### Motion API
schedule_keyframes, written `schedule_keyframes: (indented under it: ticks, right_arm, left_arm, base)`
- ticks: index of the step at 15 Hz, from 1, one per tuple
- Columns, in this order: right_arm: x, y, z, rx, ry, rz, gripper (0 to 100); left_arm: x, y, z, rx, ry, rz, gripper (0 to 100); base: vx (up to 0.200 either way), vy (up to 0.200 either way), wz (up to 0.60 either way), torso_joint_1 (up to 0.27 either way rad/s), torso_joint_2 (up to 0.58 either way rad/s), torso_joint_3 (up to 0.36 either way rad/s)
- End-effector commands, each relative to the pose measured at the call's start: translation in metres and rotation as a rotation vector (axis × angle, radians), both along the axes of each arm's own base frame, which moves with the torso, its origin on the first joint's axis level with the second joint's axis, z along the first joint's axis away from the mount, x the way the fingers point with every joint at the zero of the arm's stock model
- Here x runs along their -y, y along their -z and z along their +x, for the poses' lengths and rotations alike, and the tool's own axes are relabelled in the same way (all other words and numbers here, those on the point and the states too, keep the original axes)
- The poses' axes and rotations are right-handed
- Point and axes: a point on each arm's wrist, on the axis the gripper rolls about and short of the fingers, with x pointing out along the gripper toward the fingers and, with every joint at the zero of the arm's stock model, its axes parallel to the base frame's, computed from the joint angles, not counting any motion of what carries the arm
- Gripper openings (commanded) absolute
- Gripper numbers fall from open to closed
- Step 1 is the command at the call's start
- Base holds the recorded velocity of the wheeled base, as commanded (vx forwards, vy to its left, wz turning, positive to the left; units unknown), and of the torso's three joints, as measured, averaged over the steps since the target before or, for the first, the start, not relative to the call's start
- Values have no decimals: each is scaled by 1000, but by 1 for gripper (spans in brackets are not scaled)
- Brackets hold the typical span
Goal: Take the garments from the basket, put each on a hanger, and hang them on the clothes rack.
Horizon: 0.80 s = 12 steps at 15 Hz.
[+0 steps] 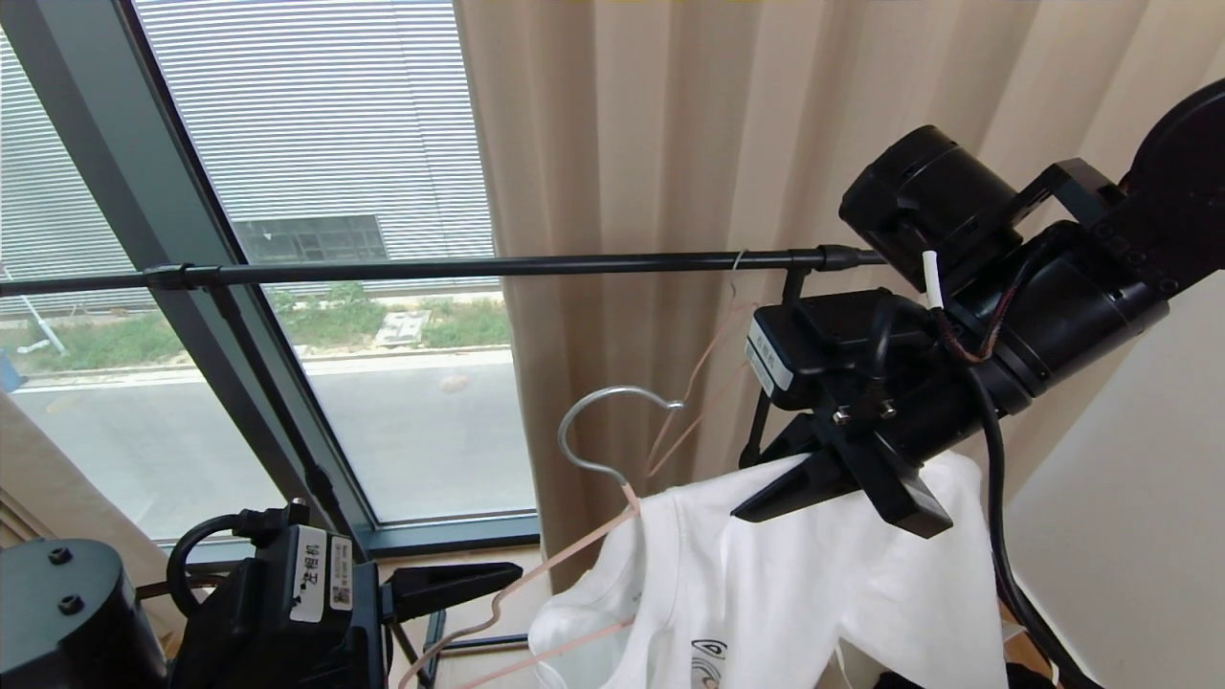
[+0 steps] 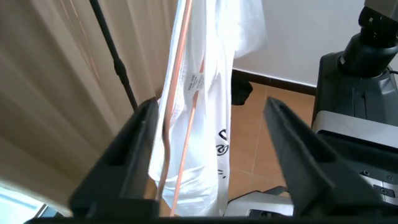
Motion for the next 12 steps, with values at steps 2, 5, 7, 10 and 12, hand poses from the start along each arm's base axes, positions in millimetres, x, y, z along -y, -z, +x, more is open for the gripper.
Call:
schedule_keyframes:
  ticks: [2,5,7,10,12]
  right_arm:
    - [1,-1,-2,0,-1,1,0]
    - [1,-2,-2,4,4,3,0]
    - [6,-8,-2,17,30,17,0]
    - [6,-13,-1,15,157,26,0]
    - [5,-17,0,34,195,40,0]
  left_arm:
    - [-1,0,0,-3,-6,2,100]
    - [-11,-6,-4,-7,-49,-42,100]
    - [-25,-7,-16,-70,-89,-100,100]
    - [-34,4,-20,-162,-154,-98,100]
    - [-34,7,-19,-220,-183,-112,100]
  base:
    - [0,0,0,0,0,0]
    - [0,0,0,0,0,0]
    - [0,0,0,0,0,0]
    - [0,0,0,0,0,0]
    - [0,0,0,0,0,0]
